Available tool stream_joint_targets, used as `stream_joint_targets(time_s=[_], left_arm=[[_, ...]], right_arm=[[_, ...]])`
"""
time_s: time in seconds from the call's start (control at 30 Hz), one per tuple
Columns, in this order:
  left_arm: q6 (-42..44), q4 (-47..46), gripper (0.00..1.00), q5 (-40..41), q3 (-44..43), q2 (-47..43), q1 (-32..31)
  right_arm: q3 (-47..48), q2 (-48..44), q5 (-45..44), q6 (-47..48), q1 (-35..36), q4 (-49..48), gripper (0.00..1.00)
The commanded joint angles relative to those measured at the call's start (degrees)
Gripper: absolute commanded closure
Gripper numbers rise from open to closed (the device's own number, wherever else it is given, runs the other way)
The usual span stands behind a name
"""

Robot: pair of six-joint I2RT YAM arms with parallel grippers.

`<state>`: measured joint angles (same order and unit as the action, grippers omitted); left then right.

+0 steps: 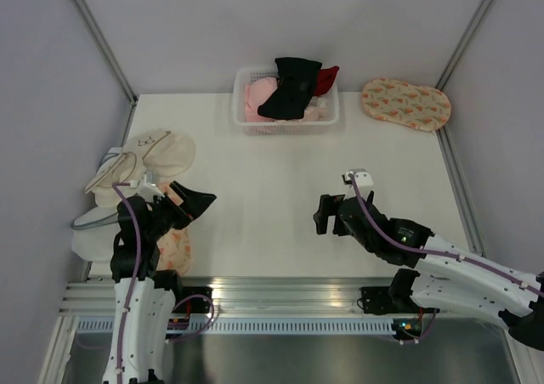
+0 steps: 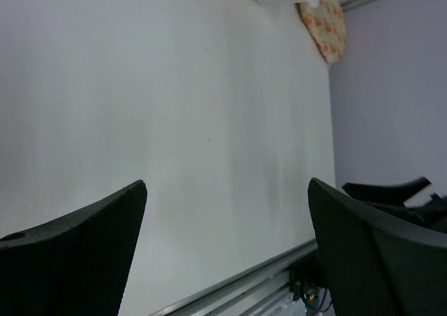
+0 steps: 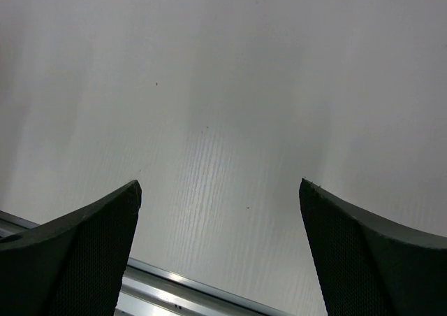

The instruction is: Unzip the laundry bag and remove the bra

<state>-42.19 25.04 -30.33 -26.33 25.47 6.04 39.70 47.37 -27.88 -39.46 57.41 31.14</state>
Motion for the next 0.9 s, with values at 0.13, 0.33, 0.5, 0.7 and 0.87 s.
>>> stream_joint_targets(time_s=[0.13,0.33,0.5,0.7,0.87], left_arm=[[1.7,-2.0,0.0,-15.8,-0.7,-8.2,-0.5],[3.3,-1.9,0.0,-19.8,1.6,-9.6,-0.9],[6.6,-2.6,0.0,-23.1,0.8,-8.0,-2.2],[12.6,-2.8,0.0,-24.7,-3.8,0.2,-10.9],[11.7,-7.3,0.0,-17.1,-7.4,8.0,-23.6]], right_arm=[[2.6,9.4,0.1,-1.3,-3.9,-8.0,0.02],[-0.2,18.4,15.3,-4.5,-28.0,-20.8,0.02],[0.9,27.5,22.7,-7.4,-46.7,-28.7,0.02],[3.8,36.6,27.7,-12.9,-59.3,-36.8,0.02],[9.8,42.6,26.0,-12.9,-64.3,-40.2,0.02]])
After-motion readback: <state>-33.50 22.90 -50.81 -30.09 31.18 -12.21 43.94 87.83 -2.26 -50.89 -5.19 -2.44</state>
